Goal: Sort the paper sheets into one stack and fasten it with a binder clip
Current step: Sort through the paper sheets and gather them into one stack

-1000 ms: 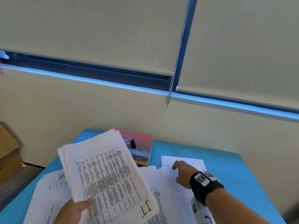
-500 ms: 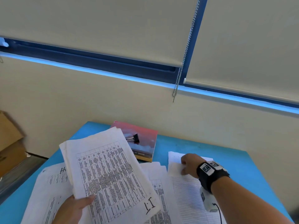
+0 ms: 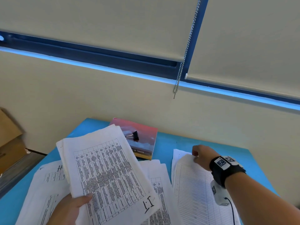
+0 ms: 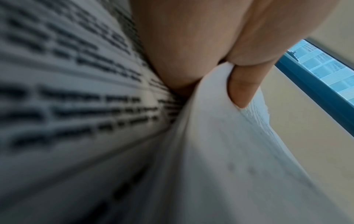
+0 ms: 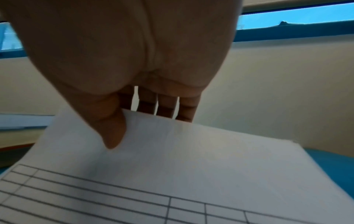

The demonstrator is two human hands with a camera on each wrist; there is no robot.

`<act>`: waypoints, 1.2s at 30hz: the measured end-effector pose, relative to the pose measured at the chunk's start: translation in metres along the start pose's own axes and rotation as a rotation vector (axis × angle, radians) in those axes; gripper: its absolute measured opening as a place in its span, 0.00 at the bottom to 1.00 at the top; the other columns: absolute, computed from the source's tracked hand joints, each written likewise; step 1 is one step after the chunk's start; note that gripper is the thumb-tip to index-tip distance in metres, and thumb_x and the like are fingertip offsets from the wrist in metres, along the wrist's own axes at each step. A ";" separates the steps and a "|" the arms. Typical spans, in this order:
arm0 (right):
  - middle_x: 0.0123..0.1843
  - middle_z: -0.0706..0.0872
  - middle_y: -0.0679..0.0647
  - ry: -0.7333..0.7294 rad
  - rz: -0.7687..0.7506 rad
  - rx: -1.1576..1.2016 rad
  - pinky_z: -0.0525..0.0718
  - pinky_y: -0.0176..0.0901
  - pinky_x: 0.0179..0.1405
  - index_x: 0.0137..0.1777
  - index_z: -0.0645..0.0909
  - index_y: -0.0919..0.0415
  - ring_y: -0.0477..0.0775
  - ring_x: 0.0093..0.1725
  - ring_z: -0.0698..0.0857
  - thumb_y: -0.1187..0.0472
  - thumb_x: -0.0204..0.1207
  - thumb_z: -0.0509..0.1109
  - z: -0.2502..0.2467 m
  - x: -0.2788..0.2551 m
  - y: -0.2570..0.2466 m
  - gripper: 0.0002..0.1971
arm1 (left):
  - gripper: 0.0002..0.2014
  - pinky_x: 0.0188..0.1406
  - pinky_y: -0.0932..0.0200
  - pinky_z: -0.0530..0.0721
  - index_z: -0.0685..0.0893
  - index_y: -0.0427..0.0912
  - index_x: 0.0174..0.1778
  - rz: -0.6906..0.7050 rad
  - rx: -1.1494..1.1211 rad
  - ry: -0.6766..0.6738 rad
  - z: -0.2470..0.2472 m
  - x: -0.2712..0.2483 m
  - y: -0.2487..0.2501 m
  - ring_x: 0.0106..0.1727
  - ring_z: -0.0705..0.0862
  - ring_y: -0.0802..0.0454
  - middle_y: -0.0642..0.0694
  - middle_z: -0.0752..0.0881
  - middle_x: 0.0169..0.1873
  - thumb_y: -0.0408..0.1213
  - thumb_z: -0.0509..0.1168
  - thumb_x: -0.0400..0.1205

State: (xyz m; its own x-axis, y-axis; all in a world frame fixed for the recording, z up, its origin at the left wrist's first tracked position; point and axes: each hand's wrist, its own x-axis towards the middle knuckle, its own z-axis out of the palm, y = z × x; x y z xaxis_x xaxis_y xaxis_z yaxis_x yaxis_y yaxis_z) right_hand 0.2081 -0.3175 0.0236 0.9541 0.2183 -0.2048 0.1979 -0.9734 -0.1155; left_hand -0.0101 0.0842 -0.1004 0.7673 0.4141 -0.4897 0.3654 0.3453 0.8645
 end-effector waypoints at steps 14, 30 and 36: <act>0.69 0.80 0.53 -0.149 0.099 -0.007 0.80 0.48 0.66 0.70 0.76 0.55 0.57 0.68 0.80 0.57 0.72 0.65 0.028 -0.016 -0.012 0.24 | 0.26 0.74 0.41 0.68 0.81 0.31 0.68 0.005 0.032 0.024 -0.004 0.004 -0.006 0.64 0.80 0.36 0.34 0.86 0.60 0.27 0.75 0.73; 0.36 0.78 0.44 -0.011 0.037 -0.010 0.70 0.39 0.29 0.32 0.69 0.49 0.49 0.36 0.76 0.61 0.69 0.64 -0.011 -0.038 0.020 0.08 | 0.42 0.78 0.37 0.65 0.81 0.37 0.69 -0.031 -0.039 0.041 -0.023 0.050 -0.030 0.68 0.79 0.37 0.37 0.85 0.64 0.34 0.86 0.57; 0.39 0.80 0.44 -0.001 0.047 0.130 0.72 0.37 0.31 0.43 0.76 0.49 0.48 0.39 0.79 0.66 0.69 0.64 -0.019 -0.058 0.027 0.10 | 0.23 0.75 0.41 0.67 0.82 0.37 0.63 0.015 0.020 0.030 -0.006 0.015 -0.012 0.60 0.80 0.40 0.39 0.86 0.55 0.27 0.76 0.72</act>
State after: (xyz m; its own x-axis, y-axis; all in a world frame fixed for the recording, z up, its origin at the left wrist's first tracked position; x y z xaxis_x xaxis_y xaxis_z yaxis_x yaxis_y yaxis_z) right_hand 0.1620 -0.3575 0.0505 0.9614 0.1731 -0.2138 0.1225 -0.9654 -0.2303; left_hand -0.0057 0.0913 -0.1186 0.7567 0.4448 -0.4792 0.3643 0.3218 0.8739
